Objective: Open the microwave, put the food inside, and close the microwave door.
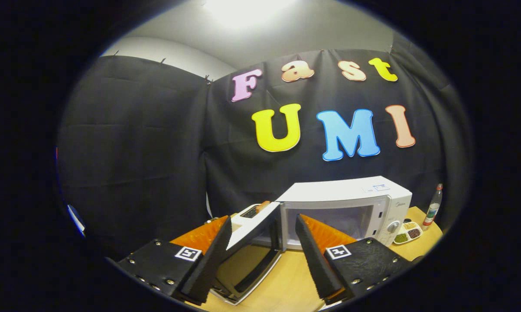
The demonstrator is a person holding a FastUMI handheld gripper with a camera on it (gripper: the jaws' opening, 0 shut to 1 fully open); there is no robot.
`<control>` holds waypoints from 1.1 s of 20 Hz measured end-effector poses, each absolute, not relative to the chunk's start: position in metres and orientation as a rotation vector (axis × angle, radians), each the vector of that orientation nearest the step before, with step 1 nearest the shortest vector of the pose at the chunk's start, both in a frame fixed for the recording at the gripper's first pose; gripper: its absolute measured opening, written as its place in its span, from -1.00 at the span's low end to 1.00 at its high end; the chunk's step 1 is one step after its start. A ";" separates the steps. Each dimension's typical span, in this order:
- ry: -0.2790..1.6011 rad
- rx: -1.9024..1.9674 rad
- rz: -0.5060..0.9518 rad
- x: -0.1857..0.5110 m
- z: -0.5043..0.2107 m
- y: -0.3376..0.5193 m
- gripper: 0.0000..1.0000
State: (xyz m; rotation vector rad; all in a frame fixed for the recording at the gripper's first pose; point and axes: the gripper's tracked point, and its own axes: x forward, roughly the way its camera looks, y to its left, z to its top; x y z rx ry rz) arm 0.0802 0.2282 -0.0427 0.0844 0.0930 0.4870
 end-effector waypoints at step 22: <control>0.431 0.055 0.823 0.007 -0.171 0.370 -0.86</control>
